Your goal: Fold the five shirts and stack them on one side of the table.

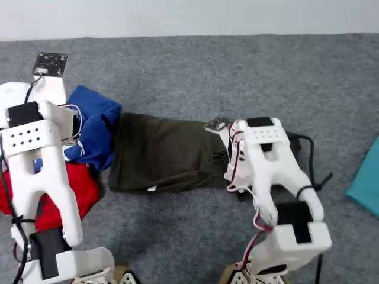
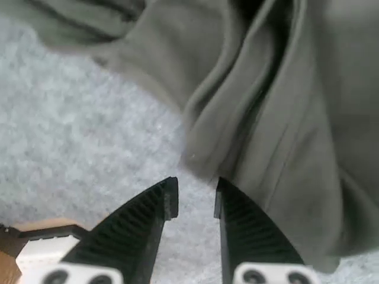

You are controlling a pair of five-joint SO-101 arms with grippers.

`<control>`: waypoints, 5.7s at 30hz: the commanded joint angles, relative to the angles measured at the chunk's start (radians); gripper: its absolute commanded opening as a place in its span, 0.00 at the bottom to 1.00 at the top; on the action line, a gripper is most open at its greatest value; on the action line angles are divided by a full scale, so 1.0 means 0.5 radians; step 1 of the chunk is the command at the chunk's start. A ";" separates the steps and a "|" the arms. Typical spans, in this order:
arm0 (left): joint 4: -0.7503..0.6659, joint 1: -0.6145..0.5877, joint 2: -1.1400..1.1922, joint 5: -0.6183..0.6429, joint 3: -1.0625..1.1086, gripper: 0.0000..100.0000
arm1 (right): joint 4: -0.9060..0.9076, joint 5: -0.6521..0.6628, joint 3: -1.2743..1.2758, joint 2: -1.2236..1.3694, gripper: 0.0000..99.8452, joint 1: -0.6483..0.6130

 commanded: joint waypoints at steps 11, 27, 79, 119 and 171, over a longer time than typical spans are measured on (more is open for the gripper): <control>-0.092 -0.012 -0.098 -0.074 -0.002 0.04 | -0.044 -0.015 -0.239 0.302 0.11 -0.011; -0.181 -0.009 -0.101 -0.061 0.109 0.04 | -0.026 0.120 -0.387 0.370 0.01 0.078; -0.150 0.003 -0.117 -0.055 0.195 0.04 | 0.726 0.261 -2.372 1.036 0.16 0.557; -0.258 0.003 -0.098 -0.068 0.186 0.04 | 0.720 0.144 -1.381 1.229 0.01 0.379; -0.239 0.144 -0.117 -0.055 0.192 0.04 | 0.195 0.147 -1.568 0.959 0.01 0.477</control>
